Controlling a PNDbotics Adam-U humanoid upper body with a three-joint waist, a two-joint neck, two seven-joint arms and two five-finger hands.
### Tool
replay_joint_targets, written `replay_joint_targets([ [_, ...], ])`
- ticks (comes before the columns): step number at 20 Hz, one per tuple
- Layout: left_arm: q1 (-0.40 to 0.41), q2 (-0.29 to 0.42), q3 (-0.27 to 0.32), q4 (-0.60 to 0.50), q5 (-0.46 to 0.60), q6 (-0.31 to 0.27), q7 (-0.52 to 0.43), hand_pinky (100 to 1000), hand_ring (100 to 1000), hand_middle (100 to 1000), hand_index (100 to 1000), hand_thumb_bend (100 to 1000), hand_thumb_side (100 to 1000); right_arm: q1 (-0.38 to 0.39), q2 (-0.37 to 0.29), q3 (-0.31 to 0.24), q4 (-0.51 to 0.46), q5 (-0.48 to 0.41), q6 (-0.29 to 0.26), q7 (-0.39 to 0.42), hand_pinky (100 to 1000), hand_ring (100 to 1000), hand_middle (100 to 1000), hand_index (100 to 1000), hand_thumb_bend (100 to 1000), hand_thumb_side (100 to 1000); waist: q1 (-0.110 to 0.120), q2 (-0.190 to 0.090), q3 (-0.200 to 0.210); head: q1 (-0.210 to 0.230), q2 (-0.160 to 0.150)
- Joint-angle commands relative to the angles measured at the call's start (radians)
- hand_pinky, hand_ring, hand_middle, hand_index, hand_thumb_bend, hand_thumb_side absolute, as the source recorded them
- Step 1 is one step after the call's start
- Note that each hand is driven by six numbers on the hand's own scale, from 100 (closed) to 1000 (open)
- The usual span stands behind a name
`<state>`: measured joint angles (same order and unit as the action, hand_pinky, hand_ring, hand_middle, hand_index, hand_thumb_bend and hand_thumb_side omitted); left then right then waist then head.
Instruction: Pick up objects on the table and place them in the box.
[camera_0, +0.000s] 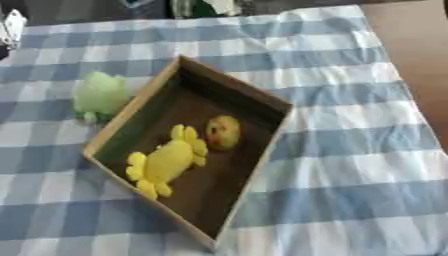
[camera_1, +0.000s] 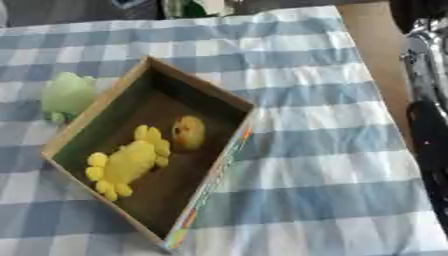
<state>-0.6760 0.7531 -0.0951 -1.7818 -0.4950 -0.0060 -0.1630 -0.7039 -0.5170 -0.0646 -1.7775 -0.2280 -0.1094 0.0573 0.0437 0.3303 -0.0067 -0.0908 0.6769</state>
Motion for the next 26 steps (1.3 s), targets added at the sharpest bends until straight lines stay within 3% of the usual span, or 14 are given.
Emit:
replay_joint_targets([
  [1,-0.047,0.048,-0.007,0.051,-0.074,-0.05,-0.082,683,794,813,964,100,228,-0.011,-0.012,-0.009,-0.024,-0.007,0.0,0.003,832,792,713,860,100,942,-0.001,-0.025,-0.001,0.0,0.009],
  [4,-0.09,0.053,-0.025,0.104,-0.163,-0.099,-0.154,711,823,828,967,100,179,-0.011,-0.011,-0.009,-0.025,-0.007,0.002,0.003,832,792,713,860,100,940,0.0,-0.025,-0.001,0.004,0.005],
  [7,-0.136,0.049,-0.049,0.163,-0.244,-0.152,-0.233,726,840,837,971,138,210,-0.012,-0.009,-0.008,-0.025,-0.007,0.003,0.004,832,792,712,859,100,937,0.002,-0.023,-0.005,0.008,-0.003],
  [13,-0.207,0.016,-0.067,0.281,-0.341,-0.221,-0.37,759,874,865,1000,259,344,-0.014,-0.006,-0.006,-0.025,-0.006,0.006,0.01,833,789,708,858,100,931,0.004,-0.017,-0.011,0.009,-0.018],
  [18,-0.25,-0.009,-0.07,0.376,-0.374,-0.259,-0.486,791,905,897,1000,378,556,-0.014,-0.006,-0.005,-0.025,-0.005,0.009,0.014,835,787,705,857,100,923,0.006,-0.011,-0.017,0.012,-0.03],
  [23,-0.275,-0.031,-0.071,0.429,-0.366,-0.285,-0.56,794,913,917,1000,450,664,-0.015,-0.005,-0.004,-0.025,-0.004,0.013,0.02,836,785,702,855,100,926,0.01,-0.002,-0.023,0.014,-0.045],
  [26,-0.285,-0.045,-0.076,0.454,-0.35,-0.296,-0.6,793,917,934,1000,477,684,-0.016,-0.004,-0.005,-0.025,-0.003,0.016,0.023,837,783,700,854,100,925,0.01,0.004,-0.029,0.016,-0.052],
])
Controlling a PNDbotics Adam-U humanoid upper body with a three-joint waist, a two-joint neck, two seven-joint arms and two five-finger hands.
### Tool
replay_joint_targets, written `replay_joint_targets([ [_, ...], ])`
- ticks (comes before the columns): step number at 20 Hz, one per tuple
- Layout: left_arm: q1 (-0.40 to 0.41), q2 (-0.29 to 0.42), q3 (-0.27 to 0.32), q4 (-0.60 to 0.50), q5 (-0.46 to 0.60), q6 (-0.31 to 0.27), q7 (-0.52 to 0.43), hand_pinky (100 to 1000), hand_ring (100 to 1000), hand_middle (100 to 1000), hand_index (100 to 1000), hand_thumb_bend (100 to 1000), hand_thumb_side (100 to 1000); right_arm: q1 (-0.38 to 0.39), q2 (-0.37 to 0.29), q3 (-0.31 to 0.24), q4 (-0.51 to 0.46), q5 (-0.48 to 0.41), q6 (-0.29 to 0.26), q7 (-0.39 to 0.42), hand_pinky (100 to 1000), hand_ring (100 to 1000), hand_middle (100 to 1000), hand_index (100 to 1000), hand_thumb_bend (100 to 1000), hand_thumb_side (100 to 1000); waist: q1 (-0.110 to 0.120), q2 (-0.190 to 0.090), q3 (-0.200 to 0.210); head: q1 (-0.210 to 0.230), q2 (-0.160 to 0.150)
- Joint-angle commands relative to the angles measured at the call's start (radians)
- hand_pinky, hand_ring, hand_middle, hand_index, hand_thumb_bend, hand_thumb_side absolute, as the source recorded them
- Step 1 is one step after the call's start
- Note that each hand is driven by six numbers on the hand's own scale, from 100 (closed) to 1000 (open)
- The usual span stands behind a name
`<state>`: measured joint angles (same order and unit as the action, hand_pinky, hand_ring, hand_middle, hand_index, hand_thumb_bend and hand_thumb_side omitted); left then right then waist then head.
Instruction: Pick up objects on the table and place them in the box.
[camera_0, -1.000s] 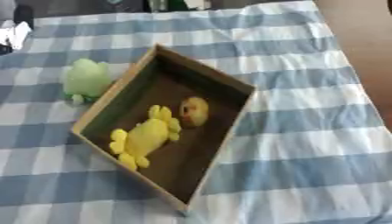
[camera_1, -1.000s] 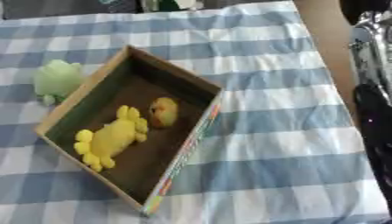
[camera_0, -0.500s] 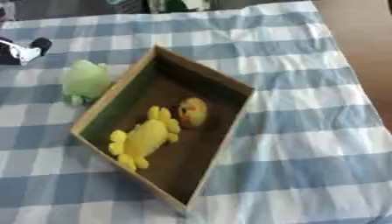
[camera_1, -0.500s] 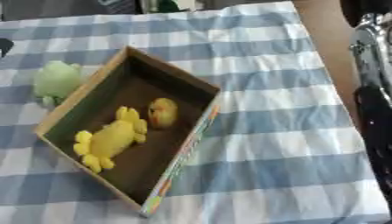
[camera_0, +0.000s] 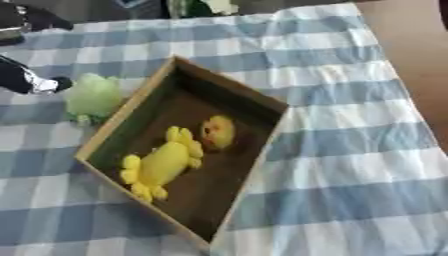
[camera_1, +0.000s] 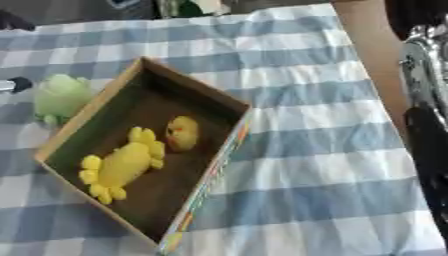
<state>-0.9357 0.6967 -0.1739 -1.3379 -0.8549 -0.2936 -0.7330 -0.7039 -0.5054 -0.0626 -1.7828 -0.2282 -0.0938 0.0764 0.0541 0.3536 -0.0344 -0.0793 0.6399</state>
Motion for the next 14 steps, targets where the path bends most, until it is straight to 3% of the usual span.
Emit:
replay_joint_targets([
  [1,-0.028,0.008,0.0,0.017,0.012,-0.011,-0.042,795,921,939,1000,496,686,-0.017,-0.015,-0.007,-0.02,-0.003,0.001,0.005,837,783,700,853,100,924,-0.001,-0.017,-0.003,0.005,-0.017],
  [7,-0.045,-0.012,-0.008,0.05,0.003,-0.019,-0.118,802,932,952,1000,531,671,-0.017,-0.012,-0.008,-0.021,-0.004,0.006,0.01,838,781,696,851,100,921,0.0,-0.009,-0.008,0.011,-0.026],
  [14,-0.053,-0.037,-0.014,0.093,-0.063,-0.019,-0.134,805,934,946,1000,529,652,-0.018,-0.007,-0.01,-0.024,-0.007,0.014,0.012,839,779,693,848,100,917,-0.002,0.0,-0.016,0.016,-0.035],
])
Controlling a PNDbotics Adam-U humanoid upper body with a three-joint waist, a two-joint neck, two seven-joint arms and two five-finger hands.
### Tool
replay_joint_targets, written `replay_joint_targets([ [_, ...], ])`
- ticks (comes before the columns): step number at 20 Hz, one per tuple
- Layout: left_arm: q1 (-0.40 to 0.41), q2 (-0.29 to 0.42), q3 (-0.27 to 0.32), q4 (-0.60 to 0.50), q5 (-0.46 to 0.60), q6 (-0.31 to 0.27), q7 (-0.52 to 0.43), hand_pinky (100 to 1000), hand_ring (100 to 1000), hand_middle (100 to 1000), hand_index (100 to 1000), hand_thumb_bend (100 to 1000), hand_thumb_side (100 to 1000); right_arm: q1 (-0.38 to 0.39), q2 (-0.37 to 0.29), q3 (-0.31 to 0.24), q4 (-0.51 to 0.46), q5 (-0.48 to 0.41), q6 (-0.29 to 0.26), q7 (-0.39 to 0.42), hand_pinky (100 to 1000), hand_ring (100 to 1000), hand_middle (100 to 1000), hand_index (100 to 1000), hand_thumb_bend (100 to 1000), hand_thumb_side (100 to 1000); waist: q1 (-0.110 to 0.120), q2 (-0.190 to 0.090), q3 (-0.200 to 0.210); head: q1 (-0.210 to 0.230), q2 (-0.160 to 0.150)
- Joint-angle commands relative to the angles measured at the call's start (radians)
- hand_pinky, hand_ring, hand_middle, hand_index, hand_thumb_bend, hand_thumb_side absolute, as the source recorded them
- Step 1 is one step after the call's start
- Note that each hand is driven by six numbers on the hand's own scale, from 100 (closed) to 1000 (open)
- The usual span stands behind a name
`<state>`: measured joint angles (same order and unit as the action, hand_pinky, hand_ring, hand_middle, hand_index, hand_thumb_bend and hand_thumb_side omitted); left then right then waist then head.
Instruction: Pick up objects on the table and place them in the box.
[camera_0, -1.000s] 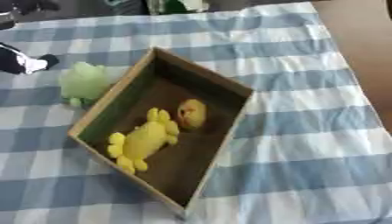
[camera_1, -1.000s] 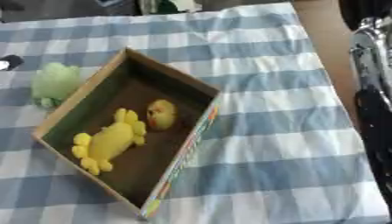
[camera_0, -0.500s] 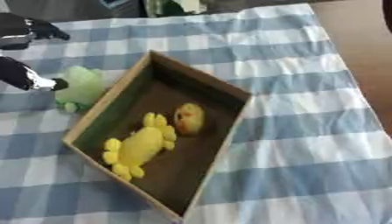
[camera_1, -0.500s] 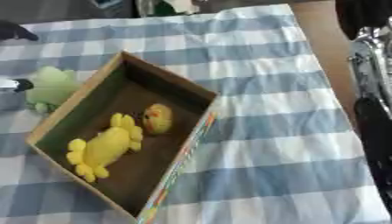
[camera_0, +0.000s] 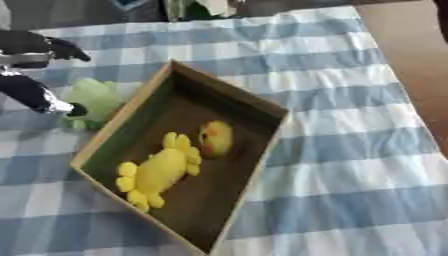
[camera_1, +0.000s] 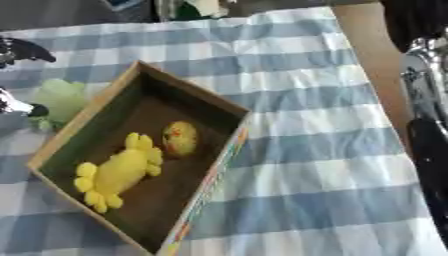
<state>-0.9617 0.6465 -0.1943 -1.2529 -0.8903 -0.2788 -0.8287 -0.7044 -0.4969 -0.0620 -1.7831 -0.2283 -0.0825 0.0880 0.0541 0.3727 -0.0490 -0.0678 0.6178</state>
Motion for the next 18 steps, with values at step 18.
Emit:
replay_joint_targets([
  [18,-0.016,-0.027,0.007,0.069,-0.087,-0.036,0.007,693,801,756,924,277,368,-0.007,-0.003,-0.022,-0.018,-0.01,0.017,0.023,846,779,679,846,100,891,-0.005,-0.005,-0.006,0.009,-0.023],
])
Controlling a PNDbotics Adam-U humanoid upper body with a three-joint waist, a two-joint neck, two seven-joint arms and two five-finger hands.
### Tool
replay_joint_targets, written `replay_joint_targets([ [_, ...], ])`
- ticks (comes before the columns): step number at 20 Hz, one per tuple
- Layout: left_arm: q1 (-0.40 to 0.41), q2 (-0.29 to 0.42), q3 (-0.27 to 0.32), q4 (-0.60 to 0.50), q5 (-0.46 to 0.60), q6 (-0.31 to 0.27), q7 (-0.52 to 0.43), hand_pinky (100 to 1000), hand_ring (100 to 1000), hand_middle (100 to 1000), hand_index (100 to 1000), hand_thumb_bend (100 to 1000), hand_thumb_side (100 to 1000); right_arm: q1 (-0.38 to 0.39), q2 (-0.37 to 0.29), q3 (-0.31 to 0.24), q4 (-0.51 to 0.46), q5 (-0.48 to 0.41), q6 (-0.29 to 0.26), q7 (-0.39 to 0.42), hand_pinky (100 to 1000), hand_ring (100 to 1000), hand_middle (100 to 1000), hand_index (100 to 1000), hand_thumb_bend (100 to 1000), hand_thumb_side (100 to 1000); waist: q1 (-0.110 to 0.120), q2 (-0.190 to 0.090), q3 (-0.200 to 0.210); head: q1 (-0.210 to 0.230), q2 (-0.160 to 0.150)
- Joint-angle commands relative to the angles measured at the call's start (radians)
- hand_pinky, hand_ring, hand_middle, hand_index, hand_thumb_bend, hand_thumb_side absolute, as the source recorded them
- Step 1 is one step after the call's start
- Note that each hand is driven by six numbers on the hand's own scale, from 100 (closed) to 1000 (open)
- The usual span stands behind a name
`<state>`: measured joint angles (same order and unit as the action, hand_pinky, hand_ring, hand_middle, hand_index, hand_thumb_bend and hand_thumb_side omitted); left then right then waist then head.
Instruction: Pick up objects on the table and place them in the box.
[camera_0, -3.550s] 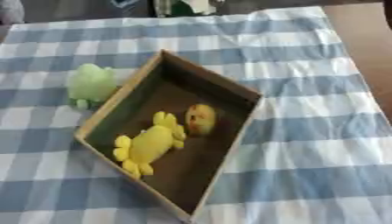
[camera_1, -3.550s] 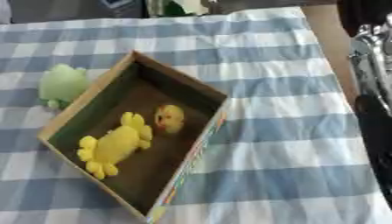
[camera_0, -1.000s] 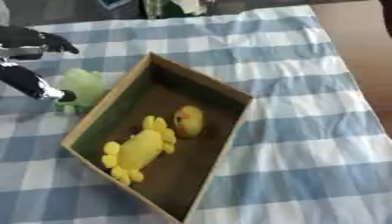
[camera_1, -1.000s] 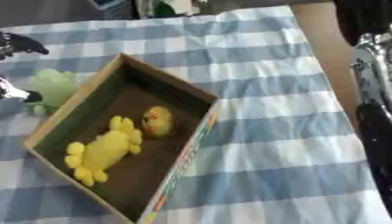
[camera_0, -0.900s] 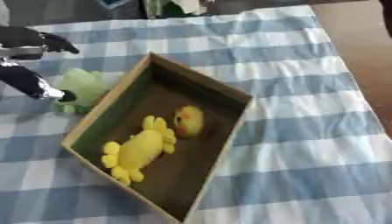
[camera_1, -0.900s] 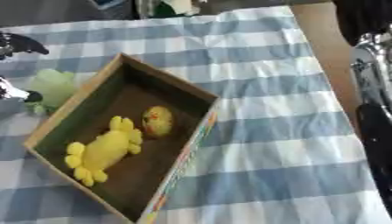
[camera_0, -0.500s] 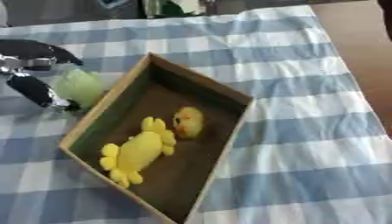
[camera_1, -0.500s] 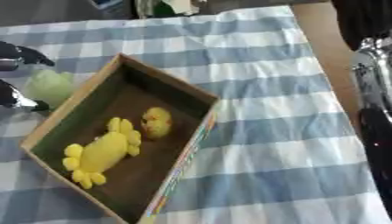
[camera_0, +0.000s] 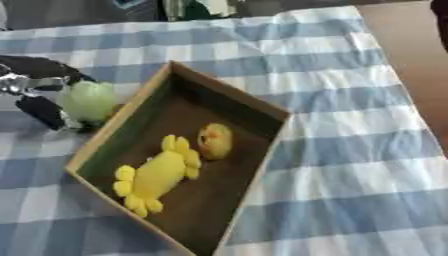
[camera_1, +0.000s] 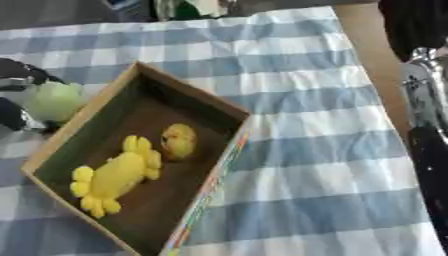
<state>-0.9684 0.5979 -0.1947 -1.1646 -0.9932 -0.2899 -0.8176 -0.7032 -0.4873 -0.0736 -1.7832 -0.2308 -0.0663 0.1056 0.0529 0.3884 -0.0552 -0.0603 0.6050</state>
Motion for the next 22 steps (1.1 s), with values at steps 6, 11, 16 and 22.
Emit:
replay_joint_targets([
  [6,0.002,0.03,0.008,-0.062,0.072,0.003,0.054,632,758,709,865,100,264,0.003,-0.01,-0.015,-0.017,-0.008,0.005,0.01,850,781,679,847,100,888,-0.004,-0.027,0.001,-0.001,-0.007],
  [11,-0.001,0.039,0.024,-0.104,0.081,0.054,0.093,576,711,643,789,100,225,0.009,-0.005,-0.015,-0.017,-0.007,0.009,0.016,852,782,679,848,100,885,-0.004,-0.036,0.005,-0.005,-0.005],
  [16,-0.001,0.049,0.045,-0.181,0.078,0.098,0.176,498,618,551,700,100,228,0.013,-0.001,-0.016,-0.019,-0.009,0.01,0.015,851,782,679,847,100,878,-0.007,-0.046,0.01,-0.009,0.005],
  [22,0.016,0.056,0.057,-0.371,0.078,0.171,0.303,429,559,495,656,100,241,0.014,0.003,-0.016,-0.021,-0.01,0.012,0.008,851,782,678,846,100,871,-0.009,-0.054,0.016,-0.012,0.015],
])
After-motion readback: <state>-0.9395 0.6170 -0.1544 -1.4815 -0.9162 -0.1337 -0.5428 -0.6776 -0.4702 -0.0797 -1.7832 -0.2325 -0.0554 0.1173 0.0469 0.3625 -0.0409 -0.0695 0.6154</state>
